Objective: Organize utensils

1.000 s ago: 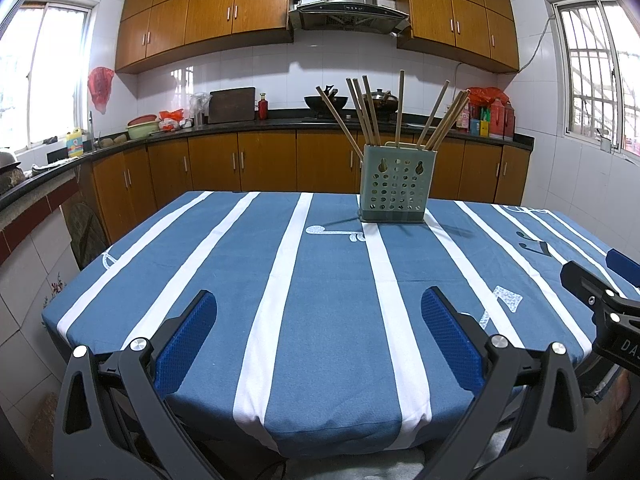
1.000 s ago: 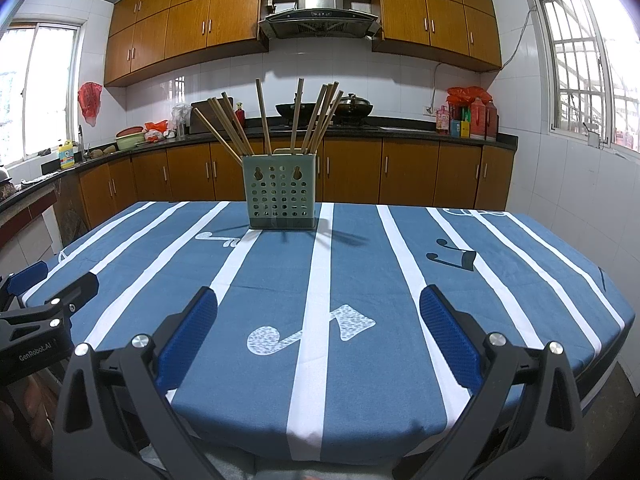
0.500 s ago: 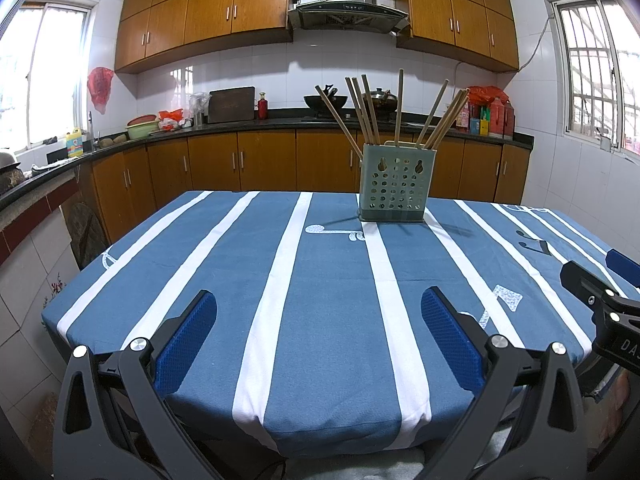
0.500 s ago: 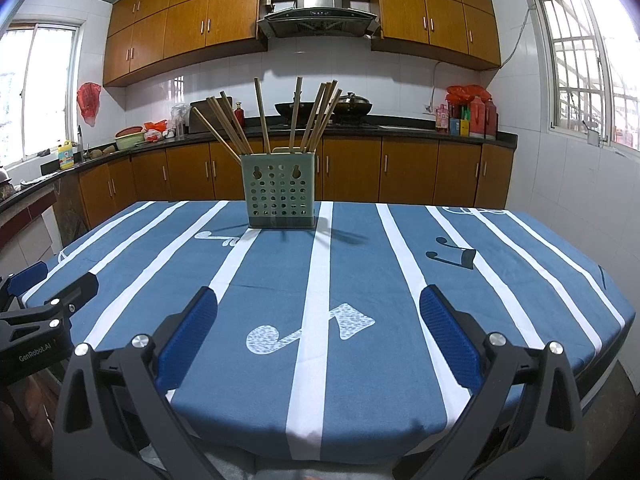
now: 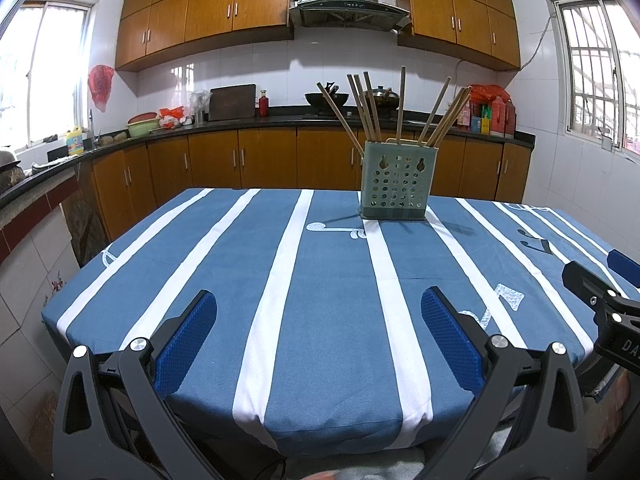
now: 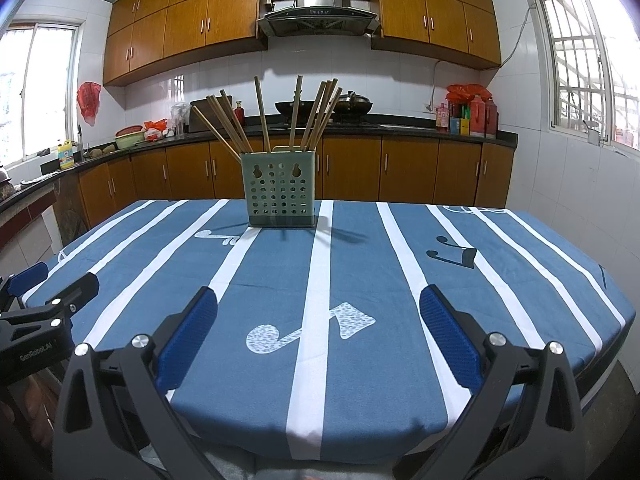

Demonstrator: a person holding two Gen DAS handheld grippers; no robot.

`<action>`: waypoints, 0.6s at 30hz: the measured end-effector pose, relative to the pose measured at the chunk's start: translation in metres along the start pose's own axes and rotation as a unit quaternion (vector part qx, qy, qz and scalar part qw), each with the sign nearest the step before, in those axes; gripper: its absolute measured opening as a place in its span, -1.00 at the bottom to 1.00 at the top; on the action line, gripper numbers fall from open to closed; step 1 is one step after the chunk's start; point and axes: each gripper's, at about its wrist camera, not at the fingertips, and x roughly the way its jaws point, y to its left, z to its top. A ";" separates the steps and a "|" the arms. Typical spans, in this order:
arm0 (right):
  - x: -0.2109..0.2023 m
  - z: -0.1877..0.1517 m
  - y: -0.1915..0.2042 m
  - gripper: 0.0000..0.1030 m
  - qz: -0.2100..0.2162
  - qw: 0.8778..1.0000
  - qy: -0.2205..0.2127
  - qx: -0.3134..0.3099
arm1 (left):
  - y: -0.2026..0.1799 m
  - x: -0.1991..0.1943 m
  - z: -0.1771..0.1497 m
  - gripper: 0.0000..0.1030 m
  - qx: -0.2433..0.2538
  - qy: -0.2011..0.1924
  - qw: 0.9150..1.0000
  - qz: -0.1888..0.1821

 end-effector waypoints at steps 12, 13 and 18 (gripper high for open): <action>0.000 -0.003 0.001 0.92 0.000 1.000 0.001 0.000 | -0.001 0.000 0.000 0.97 0.003 0.001 1.000 -0.002; 0.000 -0.002 0.001 0.92 0.000 1.000 0.001 0.000 | -0.001 0.000 0.000 0.97 0.003 0.001 1.000 -0.002; 0.000 -0.004 0.001 0.92 0.000 1.000 0.001 0.000 | -0.001 -0.001 0.000 0.97 0.003 0.002 1.000 -0.002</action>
